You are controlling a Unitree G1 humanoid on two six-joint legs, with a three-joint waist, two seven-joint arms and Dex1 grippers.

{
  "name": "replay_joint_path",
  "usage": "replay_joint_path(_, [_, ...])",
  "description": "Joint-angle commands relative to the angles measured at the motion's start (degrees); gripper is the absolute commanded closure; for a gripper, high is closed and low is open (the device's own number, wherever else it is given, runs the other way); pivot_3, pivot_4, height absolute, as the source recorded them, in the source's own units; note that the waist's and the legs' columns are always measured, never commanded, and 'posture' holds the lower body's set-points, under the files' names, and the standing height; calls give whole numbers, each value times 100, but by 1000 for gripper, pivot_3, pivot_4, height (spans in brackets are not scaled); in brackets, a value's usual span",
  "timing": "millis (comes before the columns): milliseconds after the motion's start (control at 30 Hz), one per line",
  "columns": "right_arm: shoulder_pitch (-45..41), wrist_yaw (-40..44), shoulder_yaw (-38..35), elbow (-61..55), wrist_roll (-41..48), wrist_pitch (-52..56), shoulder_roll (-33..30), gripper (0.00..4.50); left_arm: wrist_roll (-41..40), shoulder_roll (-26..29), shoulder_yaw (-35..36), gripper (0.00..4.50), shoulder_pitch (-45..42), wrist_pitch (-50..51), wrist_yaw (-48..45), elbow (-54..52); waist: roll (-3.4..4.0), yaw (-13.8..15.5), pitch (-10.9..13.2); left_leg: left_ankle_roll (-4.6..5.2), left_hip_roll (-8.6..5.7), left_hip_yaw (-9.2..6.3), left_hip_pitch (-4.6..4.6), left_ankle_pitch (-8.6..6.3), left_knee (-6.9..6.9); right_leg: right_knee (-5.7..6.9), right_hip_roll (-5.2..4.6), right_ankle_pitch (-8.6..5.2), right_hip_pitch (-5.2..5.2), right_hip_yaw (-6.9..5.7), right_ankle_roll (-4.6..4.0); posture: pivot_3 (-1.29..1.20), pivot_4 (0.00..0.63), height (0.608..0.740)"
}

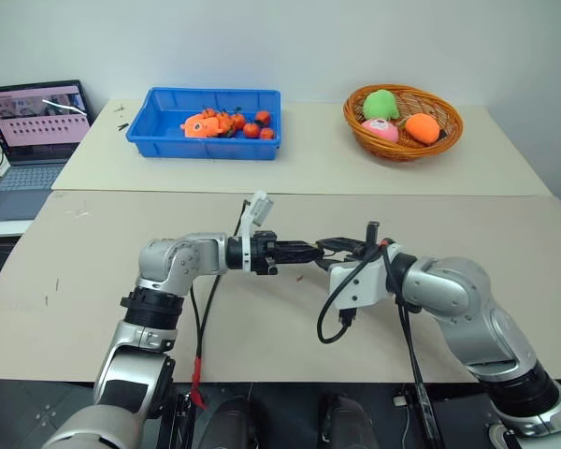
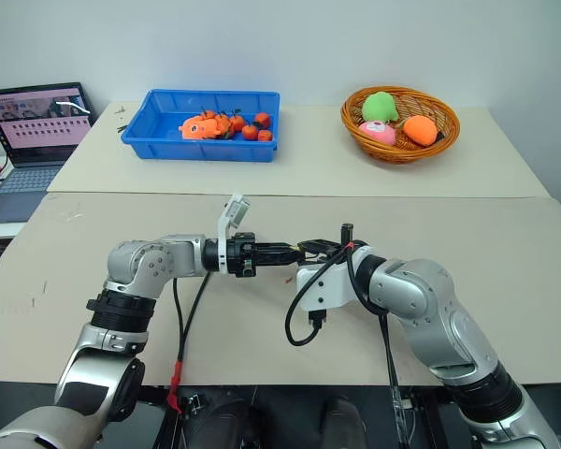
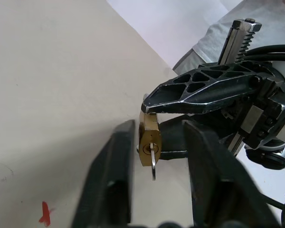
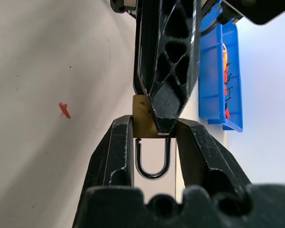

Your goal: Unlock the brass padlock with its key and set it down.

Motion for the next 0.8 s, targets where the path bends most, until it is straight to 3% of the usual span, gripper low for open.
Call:
replay_joint_path(33, [-54, -43, -103, -160, 6, -42, -18, 3563, -77, -27, 94, 4468, -121, -79, -35, -61, 0, 0, 0, 0, 0, 0, 0, 0, 0, 0, 0, 0, 0, 0, 0, 0, 150, 692])
replay_joint_path(667, [-130, -122, -103, -167, -78, -52, 57, 3563, -64, 15, 49, 4468, -35, -58, -1, -190, 0, 0, 0, 0, 0, 0, 0, 0, 0, 0, 0, 0, 0, 0, 0, 0, 150, 692])
replay_joint_path(700, [-134, -125, -112, -161, -68, -60, 62, 2564, -63, 15, 48, 4468, -36, -59, 2, -186, 0, 0, 0, 0, 0, 0, 0, 0, 0, 0, 0, 0, 0, 0, 0, 0, 150, 692])
replay_joint_path(733, [-139, -132, -117, -163, -63, -71, 66, 2406, -69, 15, 52, 4468, -31, -53, 6, -193, 0, 0, 0, 0, 0, 0, 0, 0, 0, 0, 0, 0, 0, 0, 0, 0, 150, 692])
replay_joint_path(800, [-150, -151, -119, -167, -61, -76, 74, 1650, -66, 16, 48, 4468, -22, -58, 13, -203, 0, 0, 0, 0, 0, 0, 0, 0, 0, 0, 0, 0, 0, 0, 0, 0, 150, 692])
